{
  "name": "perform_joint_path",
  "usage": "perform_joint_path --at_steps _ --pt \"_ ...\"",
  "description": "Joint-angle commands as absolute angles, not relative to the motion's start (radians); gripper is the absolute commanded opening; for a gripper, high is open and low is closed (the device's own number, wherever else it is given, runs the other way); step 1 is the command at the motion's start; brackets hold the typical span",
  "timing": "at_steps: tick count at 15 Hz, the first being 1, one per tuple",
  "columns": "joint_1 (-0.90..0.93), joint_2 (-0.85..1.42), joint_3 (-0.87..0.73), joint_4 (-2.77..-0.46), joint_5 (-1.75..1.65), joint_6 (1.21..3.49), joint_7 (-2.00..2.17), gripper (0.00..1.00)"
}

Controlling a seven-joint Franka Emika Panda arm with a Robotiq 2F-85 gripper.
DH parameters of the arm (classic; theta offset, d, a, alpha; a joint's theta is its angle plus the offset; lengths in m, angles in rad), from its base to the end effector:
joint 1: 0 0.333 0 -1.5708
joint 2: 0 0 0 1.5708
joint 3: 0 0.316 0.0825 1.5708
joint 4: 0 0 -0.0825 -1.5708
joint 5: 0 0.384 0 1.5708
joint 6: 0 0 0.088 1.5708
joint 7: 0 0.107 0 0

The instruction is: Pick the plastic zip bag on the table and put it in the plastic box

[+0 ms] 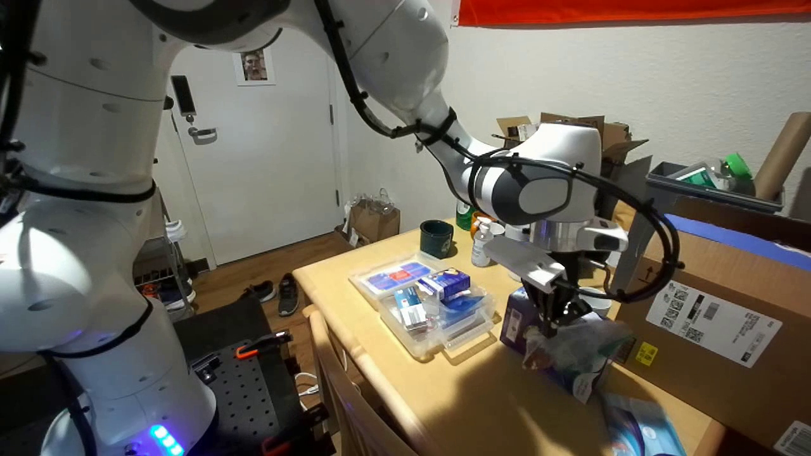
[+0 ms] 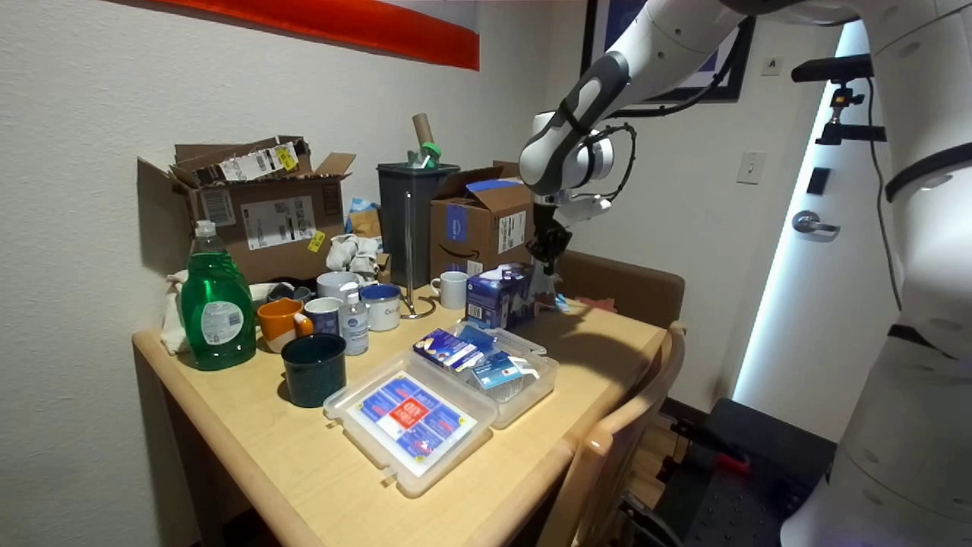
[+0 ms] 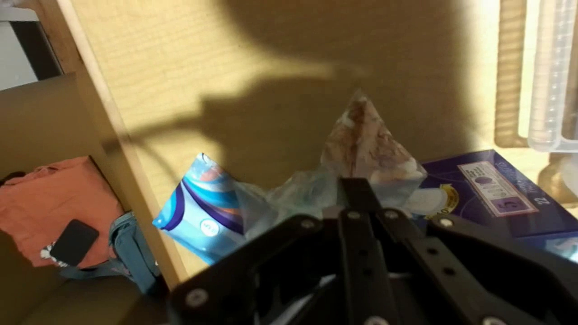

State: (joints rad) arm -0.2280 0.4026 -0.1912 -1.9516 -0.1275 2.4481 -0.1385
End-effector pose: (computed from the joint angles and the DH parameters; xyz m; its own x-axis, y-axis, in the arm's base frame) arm 0.5759 -0.2504 0.2849 0.9848 -0.1611 0.0648 -0.1701 -0.9698 0.1749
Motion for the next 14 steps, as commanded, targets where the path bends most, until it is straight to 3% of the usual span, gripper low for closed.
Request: perform_joint_path --at_steps 1,14 --pt "-0.205 0.262 -0.185 -2.044 -0.175 2.375 -0.176 0.0" --pt "-0.059 -0.013 -0.051 -2.163 -0.175 2.105 -0.233 0.0"
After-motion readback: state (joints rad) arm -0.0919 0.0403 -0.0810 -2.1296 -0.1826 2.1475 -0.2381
